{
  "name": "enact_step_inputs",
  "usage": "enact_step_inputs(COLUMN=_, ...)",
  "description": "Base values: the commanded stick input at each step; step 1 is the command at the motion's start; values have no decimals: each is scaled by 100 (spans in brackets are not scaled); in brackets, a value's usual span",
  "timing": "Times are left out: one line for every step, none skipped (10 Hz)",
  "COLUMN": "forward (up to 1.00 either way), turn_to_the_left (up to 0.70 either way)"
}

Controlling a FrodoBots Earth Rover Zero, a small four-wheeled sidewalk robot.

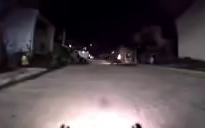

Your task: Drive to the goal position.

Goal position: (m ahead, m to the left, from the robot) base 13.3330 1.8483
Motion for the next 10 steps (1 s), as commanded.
enact_step_inputs(forward=85, turn_to_the_left=-34)
enact_step_inputs(forward=85, turn_to_the_left=-28)
enact_step_inputs(forward=85, turn_to_the_left=-4)
enact_step_inputs(forward=85, turn_to_the_left=0)
enact_step_inputs(forward=85, turn_to_the_left=0)
enact_step_inputs(forward=85, turn_to_the_left=0)
enact_step_inputs(forward=85, turn_to_the_left=0)
enact_step_inputs(forward=85, turn_to_the_left=0)
enact_step_inputs(forward=85, turn_to_the_left=0)
enact_step_inputs(forward=85, turn_to_the_left=0)
